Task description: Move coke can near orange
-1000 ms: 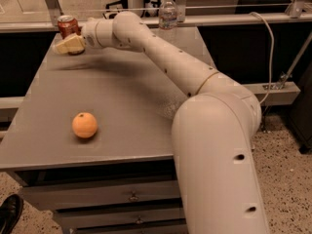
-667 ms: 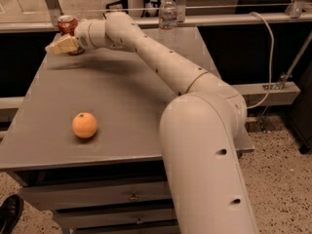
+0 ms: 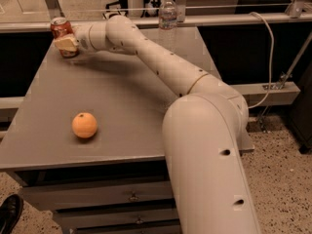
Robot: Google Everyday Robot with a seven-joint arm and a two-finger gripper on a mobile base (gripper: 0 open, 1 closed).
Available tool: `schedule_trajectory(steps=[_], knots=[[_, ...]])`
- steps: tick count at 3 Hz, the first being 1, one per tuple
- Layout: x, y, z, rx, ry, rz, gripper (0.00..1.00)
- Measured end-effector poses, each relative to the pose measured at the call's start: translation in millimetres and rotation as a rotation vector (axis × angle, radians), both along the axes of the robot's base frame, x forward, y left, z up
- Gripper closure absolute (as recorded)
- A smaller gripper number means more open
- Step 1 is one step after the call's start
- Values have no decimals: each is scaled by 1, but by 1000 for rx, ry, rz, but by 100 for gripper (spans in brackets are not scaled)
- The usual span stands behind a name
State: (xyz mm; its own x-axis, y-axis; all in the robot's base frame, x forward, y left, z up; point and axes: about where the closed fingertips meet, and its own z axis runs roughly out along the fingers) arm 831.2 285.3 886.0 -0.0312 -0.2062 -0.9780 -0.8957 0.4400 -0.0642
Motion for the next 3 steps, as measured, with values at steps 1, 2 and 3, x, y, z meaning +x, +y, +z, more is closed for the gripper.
schedule_trajectory(steps=[1,2,3], knots=[[-10,-17,12,11,-10,-9,72],[-31,-44,42,44,-2,28,95],[-79,-68,62,41,46,136,100]])
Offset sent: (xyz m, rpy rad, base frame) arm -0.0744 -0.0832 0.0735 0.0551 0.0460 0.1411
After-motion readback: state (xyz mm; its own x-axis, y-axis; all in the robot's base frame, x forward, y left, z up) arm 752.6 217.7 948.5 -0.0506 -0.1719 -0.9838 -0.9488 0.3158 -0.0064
